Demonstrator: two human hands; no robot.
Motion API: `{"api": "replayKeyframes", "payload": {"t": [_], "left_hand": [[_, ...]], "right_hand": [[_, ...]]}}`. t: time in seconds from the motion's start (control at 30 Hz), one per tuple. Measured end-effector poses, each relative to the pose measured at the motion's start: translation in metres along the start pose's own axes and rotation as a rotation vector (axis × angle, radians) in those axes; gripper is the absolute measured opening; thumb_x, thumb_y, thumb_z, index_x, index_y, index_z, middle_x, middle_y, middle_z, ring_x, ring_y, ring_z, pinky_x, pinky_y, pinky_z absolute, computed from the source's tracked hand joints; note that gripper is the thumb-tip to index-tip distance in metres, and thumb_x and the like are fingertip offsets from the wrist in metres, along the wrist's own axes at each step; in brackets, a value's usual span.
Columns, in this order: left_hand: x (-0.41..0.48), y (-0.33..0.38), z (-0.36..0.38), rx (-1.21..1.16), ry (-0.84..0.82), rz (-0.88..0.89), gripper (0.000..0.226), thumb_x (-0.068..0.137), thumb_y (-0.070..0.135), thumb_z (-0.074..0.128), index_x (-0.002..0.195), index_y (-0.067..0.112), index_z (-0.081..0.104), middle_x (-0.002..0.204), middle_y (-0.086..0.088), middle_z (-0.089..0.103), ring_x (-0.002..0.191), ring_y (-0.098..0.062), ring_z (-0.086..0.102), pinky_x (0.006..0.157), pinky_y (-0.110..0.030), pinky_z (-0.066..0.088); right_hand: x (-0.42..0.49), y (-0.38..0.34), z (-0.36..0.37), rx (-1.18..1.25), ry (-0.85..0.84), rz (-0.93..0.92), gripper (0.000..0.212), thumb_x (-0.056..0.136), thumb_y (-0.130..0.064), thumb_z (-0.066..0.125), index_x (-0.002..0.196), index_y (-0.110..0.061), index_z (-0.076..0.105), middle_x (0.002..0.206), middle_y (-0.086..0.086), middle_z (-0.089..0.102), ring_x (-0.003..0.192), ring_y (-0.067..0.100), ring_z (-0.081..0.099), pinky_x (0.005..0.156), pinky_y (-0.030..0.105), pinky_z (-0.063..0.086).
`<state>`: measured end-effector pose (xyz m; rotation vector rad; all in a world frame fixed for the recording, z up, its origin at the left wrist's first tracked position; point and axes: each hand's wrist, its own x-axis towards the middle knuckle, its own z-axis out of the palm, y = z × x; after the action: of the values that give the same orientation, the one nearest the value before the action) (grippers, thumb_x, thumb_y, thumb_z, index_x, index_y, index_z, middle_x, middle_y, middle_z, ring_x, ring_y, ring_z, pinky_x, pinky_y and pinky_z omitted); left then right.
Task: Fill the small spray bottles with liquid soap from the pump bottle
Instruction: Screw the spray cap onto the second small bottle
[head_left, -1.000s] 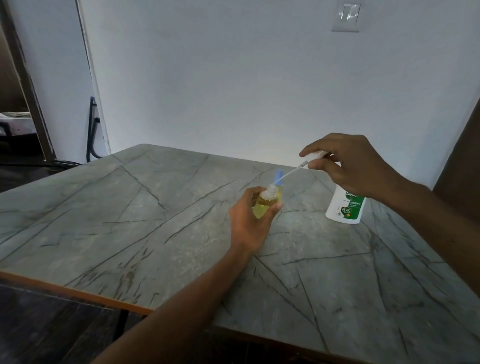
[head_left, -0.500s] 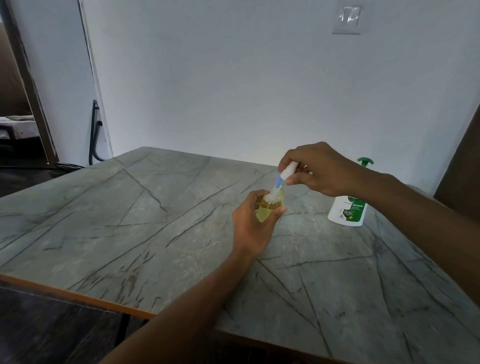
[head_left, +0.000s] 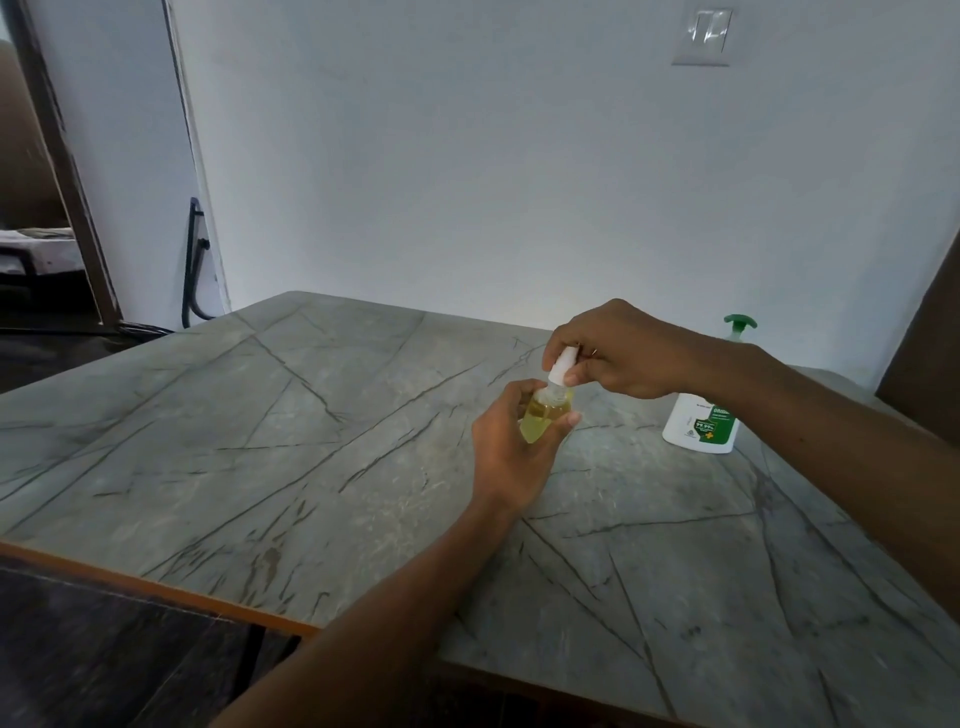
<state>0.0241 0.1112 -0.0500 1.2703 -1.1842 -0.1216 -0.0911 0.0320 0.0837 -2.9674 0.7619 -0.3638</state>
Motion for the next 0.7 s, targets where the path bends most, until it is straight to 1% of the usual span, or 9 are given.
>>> {"api": "replayKeyframes", "payload": {"t": [0.13,0.23,0.3,0.4,0.47,0.53,0.6,0.67,0.7], "left_hand": [[0.000,0.000,0.001,-0.010,0.002,0.009,0.039,0.079,0.038,0.076,0.112,0.025,0.058,0.099,0.016,0.065,0.090,-0.001,0.062,0.074,-0.010,0.050],[-0.001,0.000,0.001,-0.009,-0.001,0.006,0.039,0.080,0.038,0.076,0.112,0.024,0.058,0.102,0.013,0.066,0.091,-0.004,0.063,0.076,-0.014,0.052],[0.000,0.000,0.001,-0.003,-0.003,-0.002,0.040,0.079,0.038,0.076,0.112,0.025,0.058,0.103,0.014,0.065,0.093,-0.004,0.062,0.076,-0.013,0.051],[0.000,0.001,0.001,-0.005,-0.008,0.005,0.042,0.080,0.037,0.076,0.115,0.023,0.059,0.103,0.017,0.063,0.093,0.000,0.061,0.078,-0.012,0.050],[0.000,0.000,0.001,-0.009,-0.015,0.017,0.042,0.080,0.038,0.075,0.115,0.022,0.059,0.103,0.017,0.065,0.094,0.000,0.062,0.080,-0.016,0.053],[0.000,-0.001,0.001,-0.019,-0.018,0.011,0.043,0.080,0.040,0.075,0.116,0.020,0.060,0.106,0.013,0.067,0.095,-0.002,0.063,0.082,-0.023,0.056],[0.001,-0.002,0.002,-0.027,-0.016,-0.004,0.044,0.080,0.041,0.074,0.117,0.020,0.059,0.107,0.010,0.067,0.095,-0.005,0.064,0.083,-0.026,0.056],[0.001,-0.002,0.002,-0.031,-0.018,-0.017,0.044,0.081,0.041,0.074,0.117,0.021,0.058,0.108,0.009,0.067,0.096,-0.006,0.063,0.083,-0.025,0.056],[0.001,-0.002,0.002,-0.027,-0.018,-0.015,0.043,0.081,0.041,0.073,0.117,0.022,0.058,0.108,0.010,0.067,0.095,-0.005,0.063,0.083,-0.023,0.055]], "right_hand": [[0.001,-0.001,0.002,-0.019,-0.028,-0.003,0.019,0.088,-0.011,0.069,0.104,-0.022,0.070,0.096,-0.005,0.068,0.084,0.009,0.063,0.079,0.037,0.055],[0.001,-0.005,-0.002,-0.054,-0.044,-0.017,0.010,0.090,-0.025,0.069,0.099,-0.020,0.071,0.087,-0.007,0.067,0.076,0.005,0.060,0.070,0.026,0.050],[0.004,-0.006,-0.005,-0.124,-0.063,-0.008,0.026,0.092,-0.040,0.063,0.089,-0.015,0.070,0.071,-0.009,0.061,0.064,0.005,0.056,0.063,0.027,0.047],[0.009,-0.005,-0.003,-0.220,-0.046,0.006,0.070,0.086,-0.070,0.042,0.066,-0.007,0.064,0.054,0.004,0.057,0.048,0.013,0.049,0.063,0.040,0.049],[0.009,-0.005,-0.004,-0.185,-0.068,0.037,0.078,0.077,-0.080,0.034,0.066,-0.011,0.068,0.056,0.002,0.063,0.049,0.010,0.054,0.061,0.032,0.049],[0.006,-0.007,-0.011,-0.113,-0.082,0.061,0.071,0.073,-0.078,0.038,0.086,-0.017,0.072,0.073,-0.004,0.066,0.065,0.004,0.057,0.064,0.023,0.043],[0.003,-0.007,-0.021,0.012,-0.068,0.053,0.058,0.074,-0.071,0.054,0.108,-0.027,0.068,0.096,-0.012,0.068,0.085,0.002,0.062,0.072,0.020,0.044],[0.002,-0.005,-0.028,0.100,-0.110,0.004,0.038,0.077,-0.051,0.075,0.110,-0.034,0.067,0.104,-0.020,0.068,0.093,0.000,0.064,0.076,0.019,0.048],[0.002,-0.003,-0.029,0.096,-0.146,-0.018,0.032,0.078,-0.038,0.079,0.107,-0.036,0.068,0.102,-0.022,0.069,0.093,-0.003,0.064,0.077,0.018,0.048]]}}
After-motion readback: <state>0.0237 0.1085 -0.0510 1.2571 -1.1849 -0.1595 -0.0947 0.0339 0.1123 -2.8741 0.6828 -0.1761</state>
